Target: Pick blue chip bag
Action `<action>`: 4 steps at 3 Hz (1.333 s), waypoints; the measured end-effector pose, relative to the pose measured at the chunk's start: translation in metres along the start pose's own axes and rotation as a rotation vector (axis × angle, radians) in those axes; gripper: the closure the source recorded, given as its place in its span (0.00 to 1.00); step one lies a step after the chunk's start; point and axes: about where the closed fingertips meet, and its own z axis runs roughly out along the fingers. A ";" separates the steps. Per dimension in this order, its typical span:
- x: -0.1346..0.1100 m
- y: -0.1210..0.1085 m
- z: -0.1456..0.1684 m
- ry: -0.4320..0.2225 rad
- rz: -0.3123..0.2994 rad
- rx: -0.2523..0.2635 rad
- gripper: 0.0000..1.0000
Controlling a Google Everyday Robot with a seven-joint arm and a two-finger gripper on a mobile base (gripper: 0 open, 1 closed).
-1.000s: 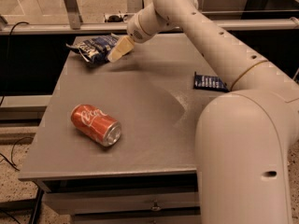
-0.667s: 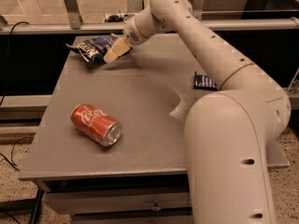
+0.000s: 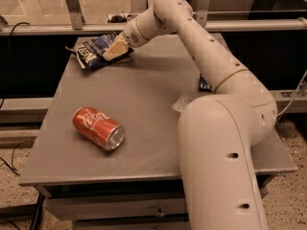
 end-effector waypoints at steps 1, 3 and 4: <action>-0.003 0.005 -0.009 -0.009 0.005 -0.011 0.62; -0.038 0.020 -0.071 -0.088 -0.046 0.056 1.00; -0.056 0.030 -0.118 -0.149 -0.066 0.121 1.00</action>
Offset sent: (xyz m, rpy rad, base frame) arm -0.0384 -0.0323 0.0772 0.0553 -0.1048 -0.0255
